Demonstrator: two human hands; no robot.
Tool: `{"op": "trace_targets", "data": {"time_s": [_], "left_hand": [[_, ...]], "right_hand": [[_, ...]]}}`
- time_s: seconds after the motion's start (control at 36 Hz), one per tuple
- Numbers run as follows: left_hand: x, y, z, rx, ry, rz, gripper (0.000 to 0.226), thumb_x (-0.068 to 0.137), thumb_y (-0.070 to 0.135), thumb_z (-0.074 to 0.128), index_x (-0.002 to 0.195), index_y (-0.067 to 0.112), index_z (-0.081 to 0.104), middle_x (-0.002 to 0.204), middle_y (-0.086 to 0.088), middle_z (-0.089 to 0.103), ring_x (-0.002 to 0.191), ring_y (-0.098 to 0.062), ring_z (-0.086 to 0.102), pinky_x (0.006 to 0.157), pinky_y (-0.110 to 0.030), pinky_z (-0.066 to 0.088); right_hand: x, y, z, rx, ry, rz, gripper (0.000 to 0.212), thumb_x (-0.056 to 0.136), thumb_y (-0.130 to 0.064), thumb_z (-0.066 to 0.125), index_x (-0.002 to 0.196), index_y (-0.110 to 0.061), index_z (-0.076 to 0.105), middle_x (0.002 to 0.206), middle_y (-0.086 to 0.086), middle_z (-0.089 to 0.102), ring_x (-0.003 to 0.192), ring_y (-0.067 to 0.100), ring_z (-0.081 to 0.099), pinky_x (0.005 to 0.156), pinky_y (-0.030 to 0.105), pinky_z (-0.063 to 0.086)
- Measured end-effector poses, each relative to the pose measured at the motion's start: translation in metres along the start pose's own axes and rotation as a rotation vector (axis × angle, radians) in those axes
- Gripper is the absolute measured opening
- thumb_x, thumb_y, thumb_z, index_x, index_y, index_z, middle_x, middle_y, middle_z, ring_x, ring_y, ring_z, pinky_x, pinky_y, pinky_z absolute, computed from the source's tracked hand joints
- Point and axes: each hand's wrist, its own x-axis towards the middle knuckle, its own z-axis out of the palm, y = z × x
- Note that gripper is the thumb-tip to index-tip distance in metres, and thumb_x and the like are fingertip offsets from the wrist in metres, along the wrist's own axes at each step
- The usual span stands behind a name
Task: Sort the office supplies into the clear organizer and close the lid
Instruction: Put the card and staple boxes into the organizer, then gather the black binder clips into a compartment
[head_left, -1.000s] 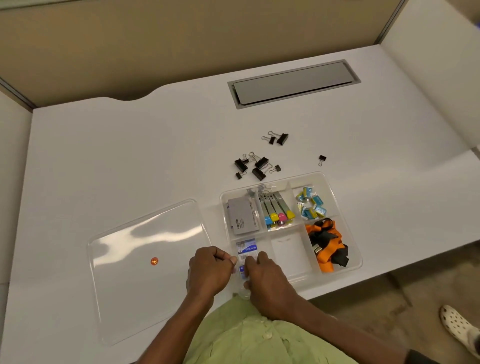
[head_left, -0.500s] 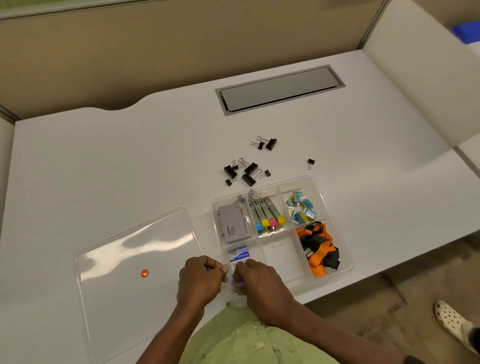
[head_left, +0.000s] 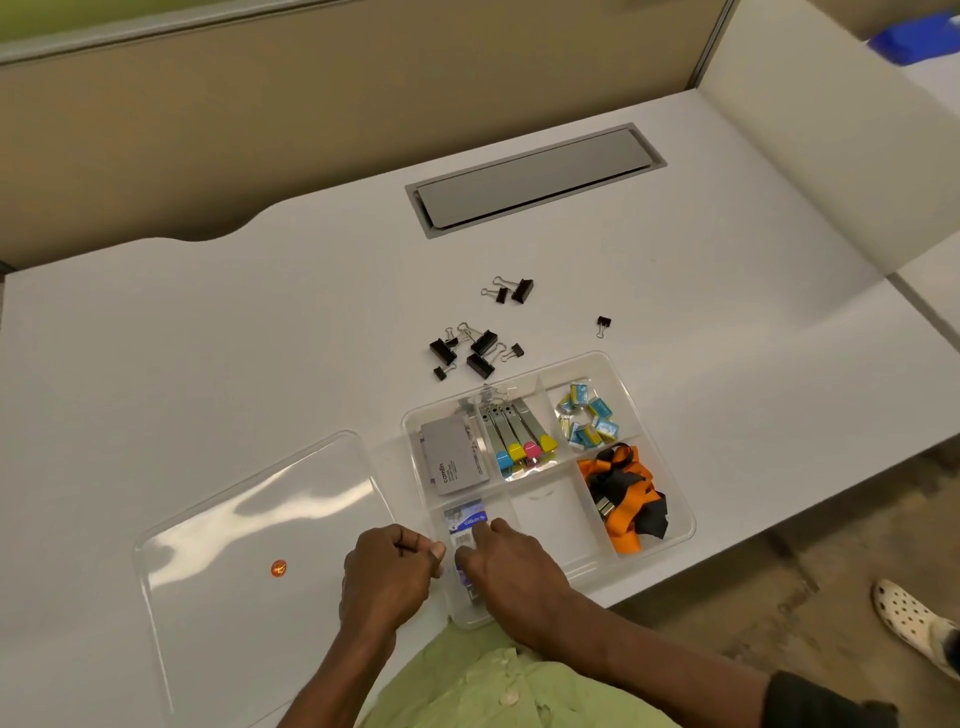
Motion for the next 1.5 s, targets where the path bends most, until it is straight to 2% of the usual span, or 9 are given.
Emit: {"op": "trace_targets", "data": {"time_s": [0.19, 0.31, 0.47, 0.58, 0.78, 0.92, 1.11, 1.33, 1.5], "left_hand": [[0.004, 0.004, -0.002, 0.117, 0.005, 0.008, 0.018, 0.082, 0.035, 0.086, 0.073, 0.025, 0.074, 0.072, 0.007, 0.077, 0.071, -0.018, 0.075, 0.080, -0.047, 0.066], [-0.001, 0.020, -0.010, 0.278, 0.052, 0.047, 0.028, 0.083, 0.053, 0.080, 0.076, 0.028, 0.069, 0.077, 0.012, 0.073, 0.073, -0.012, 0.069, 0.080, -0.038, 0.061], [-0.002, 0.078, -0.030, 0.458, 0.316, 0.165, 0.036, 0.090, 0.059, 0.069, 0.101, 0.025, 0.070, 0.091, 0.004, 0.075, 0.076, -0.015, 0.063, 0.067, -0.028, 0.045], [0.029, 0.122, -0.040, 0.416, 0.393, 0.319, 0.036, 0.091, 0.053, 0.071, 0.104, 0.020, 0.070, 0.098, 0.000, 0.075, 0.090, -0.024, 0.070, 0.073, -0.035, 0.055], [0.107, 0.182, -0.034, 0.561, 0.323, 0.501, 0.048, 0.091, 0.049, 0.073, 0.120, 0.012, 0.061, 0.121, -0.008, 0.062, 0.117, -0.029, 0.056, 0.085, -0.046, 0.054], [0.149, 0.197, -0.020, 0.737, 0.135, 0.482, 0.086, 0.081, 0.050, 0.083, 0.148, 0.015, 0.043, 0.144, -0.014, 0.047, 0.135, -0.034, 0.045, 0.099, -0.051, 0.050], [0.172, 0.196, 0.002, 0.859, -0.013, 0.565, 0.107, 0.065, 0.046, 0.096, 0.152, 0.021, 0.040, 0.143, -0.016, 0.037, 0.134, -0.034, 0.040, 0.098, -0.049, 0.053], [0.182, 0.195, 0.005, 0.741, 0.044, 0.612, 0.075, 0.069, 0.024, 0.095, 0.131, 0.013, 0.054, 0.132, -0.014, 0.044, 0.117, -0.032, 0.049, 0.085, -0.040, 0.049], [0.187, 0.194, 0.004, 0.590, 0.047, 0.629, 0.058, 0.071, 0.016, 0.089, 0.120, 0.016, 0.058, 0.115, -0.010, 0.056, 0.106, -0.033, 0.055, 0.077, -0.034, 0.038]], "right_hand": [[0.002, 0.012, -0.015, -0.005, 0.016, -0.072, 0.035, 0.079, -0.019, 0.083, 0.110, -0.009, 0.069, 0.099, 0.016, 0.074, 0.084, 0.030, 0.071, 0.070, 0.041, 0.059], [0.009, 0.032, -0.044, 0.292, 0.156, -0.019, 0.009, 0.090, -0.016, 0.071, 0.099, -0.017, 0.071, 0.093, 0.004, 0.073, 0.081, 0.019, 0.069, 0.077, 0.037, 0.061], [0.038, 0.091, -0.095, 0.531, 0.417, 0.103, 0.005, 0.090, -0.028, 0.073, 0.089, -0.024, 0.073, 0.089, -0.009, 0.074, 0.075, 0.004, 0.064, 0.073, 0.035, 0.060], [0.078, 0.137, -0.116, 0.506, 0.526, 0.226, 0.027, 0.082, -0.050, 0.076, 0.094, -0.027, 0.070, 0.087, -0.010, 0.068, 0.076, 0.006, 0.064, 0.071, 0.034, 0.057], [0.154, 0.187, -0.131, 0.361, 0.134, 0.361, 0.090, 0.062, -0.078, 0.076, 0.130, -0.022, 0.053, 0.132, 0.012, 0.055, 0.117, 0.030, 0.059, 0.095, 0.043, 0.051], [0.184, 0.188, -0.122, 0.259, 0.015, 0.278, 0.108, 0.046, -0.081, 0.082, 0.131, -0.023, 0.049, 0.137, 0.018, 0.042, 0.119, 0.034, 0.054, 0.094, 0.050, 0.054], [0.204, 0.176, -0.108, 0.245, 0.052, 0.233, 0.097, 0.049, -0.061, 0.092, 0.123, -0.021, 0.045, 0.132, 0.019, 0.037, 0.112, 0.036, 0.052, 0.083, 0.046, 0.055], [0.214, 0.171, -0.099, 0.318, 0.101, 0.242, 0.064, 0.068, -0.031, 0.081, 0.123, -0.022, 0.049, 0.126, 0.015, 0.040, 0.115, 0.035, 0.047, 0.072, 0.036, 0.040], [0.212, 0.169, -0.098, 0.308, 0.136, 0.234, 0.068, 0.065, -0.032, 0.083, 0.121, -0.019, 0.047, 0.124, 0.015, 0.043, 0.113, 0.034, 0.045, 0.070, 0.036, 0.041]]}}
